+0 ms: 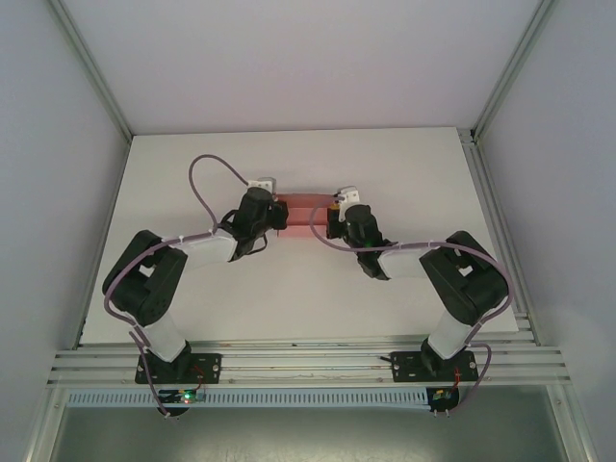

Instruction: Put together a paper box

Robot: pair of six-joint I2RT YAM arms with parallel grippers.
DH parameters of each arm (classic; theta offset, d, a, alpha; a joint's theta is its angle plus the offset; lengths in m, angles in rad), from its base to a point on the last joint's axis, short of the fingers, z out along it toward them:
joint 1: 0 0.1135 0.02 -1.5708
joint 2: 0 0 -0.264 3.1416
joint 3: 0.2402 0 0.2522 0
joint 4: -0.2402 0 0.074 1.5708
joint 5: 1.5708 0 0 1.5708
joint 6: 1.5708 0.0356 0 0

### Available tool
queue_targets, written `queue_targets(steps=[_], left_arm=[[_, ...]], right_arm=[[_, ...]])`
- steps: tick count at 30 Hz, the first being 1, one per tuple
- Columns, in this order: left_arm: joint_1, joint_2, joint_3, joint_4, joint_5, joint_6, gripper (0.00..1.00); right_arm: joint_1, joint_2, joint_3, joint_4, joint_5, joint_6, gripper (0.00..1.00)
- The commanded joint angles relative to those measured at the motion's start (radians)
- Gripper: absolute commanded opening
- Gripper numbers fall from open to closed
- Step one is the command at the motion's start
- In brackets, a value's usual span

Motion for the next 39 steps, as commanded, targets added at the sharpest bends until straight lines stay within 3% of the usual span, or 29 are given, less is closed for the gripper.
queue_targets(steps=[1,3,6,8,9,10,16,22,26,31,39], left_arm=[[-0.030,-0.035,-0.035,-0.052,0.090,0.027,0.22],[-0.033,-0.076,-0.073,-0.029,0.098,0.034,0.35],[-0.035,-0.142,-0.063,-0.142,0.064,0.049,0.55],[-0.035,-0.184,-0.053,-0.222,0.045,0.049,0.76],[-0.036,-0.205,-0.055,-0.249,0.052,0.051,0.98],[-0.036,-0.227,-0.053,-0.281,0.051,0.039,1.00],[-0.037,-0.356,-0.025,-0.529,-0.037,-0.061,1.00],[-0.039,-0.571,-0.049,-0.537,0.097,-0.109,1.00],[-0.036,-0.668,-0.032,-0.578,-0.044,-0.169,1.00],[-0.027,-0.577,0.050,-0.748,-0.208,-0.335,1.00],[0.008,-0.320,0.049,-0.645,-0.085,-0.423,1.00]], right_arm=[[0.058,-0.013,-0.051,0.005,-0.013,-0.042,0.00],[0.062,-0.026,-0.067,-0.006,0.011,-0.049,0.00],[0.068,-0.052,-0.090,-0.015,0.038,-0.060,0.00],[0.073,-0.068,-0.099,-0.029,0.046,-0.068,0.00],[0.077,-0.071,-0.102,-0.036,0.046,-0.074,0.00],[0.084,-0.072,-0.105,-0.039,0.060,-0.077,0.00],[0.111,-0.063,-0.113,-0.061,0.102,-0.088,0.00],[0.123,-0.089,-0.123,-0.071,0.102,-0.095,0.00],[0.138,-0.097,-0.129,-0.067,0.110,-0.100,0.00],[0.171,-0.095,-0.148,-0.022,0.149,-0.136,0.00],[0.194,-0.091,-0.172,0.005,0.166,-0.149,0.00]])
